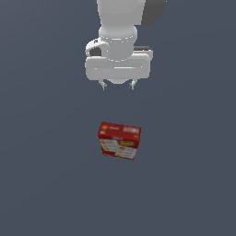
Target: Pick up the object and move it to a goal position.
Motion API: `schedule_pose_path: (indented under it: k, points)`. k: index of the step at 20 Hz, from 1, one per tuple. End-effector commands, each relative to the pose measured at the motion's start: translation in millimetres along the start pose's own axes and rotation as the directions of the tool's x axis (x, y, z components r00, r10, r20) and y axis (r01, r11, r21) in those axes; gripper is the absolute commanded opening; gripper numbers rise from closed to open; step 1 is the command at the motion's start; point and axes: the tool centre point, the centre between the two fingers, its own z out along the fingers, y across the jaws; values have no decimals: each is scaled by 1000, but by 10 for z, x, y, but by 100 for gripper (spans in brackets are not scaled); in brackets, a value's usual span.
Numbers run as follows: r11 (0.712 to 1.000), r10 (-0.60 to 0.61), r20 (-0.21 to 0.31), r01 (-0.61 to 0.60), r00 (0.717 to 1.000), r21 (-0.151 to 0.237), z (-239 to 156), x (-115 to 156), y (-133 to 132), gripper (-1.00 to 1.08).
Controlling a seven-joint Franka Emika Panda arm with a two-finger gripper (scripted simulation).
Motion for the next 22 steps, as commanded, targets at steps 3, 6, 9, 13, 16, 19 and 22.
schedule_pose_path:
  k: [3,6,9,13,16,19,22]
  points:
    - [1000,-31,1,31,1000,-1,18,25,-1,100]
    - [998,-66,3,66,998,-3,38,54,-1,100]
    - [994,-111,5,111,994,-4,64,91,-2,100]
    - [982,-187,9,187,982,-6,110,152,-3,100]
    - [967,-256,12,256,967,-6,154,209,-4,100]
    - [943,-332,16,332,943,-6,205,271,-6,100]
    - [914,-406,20,406,914,-6,257,333,-8,100]
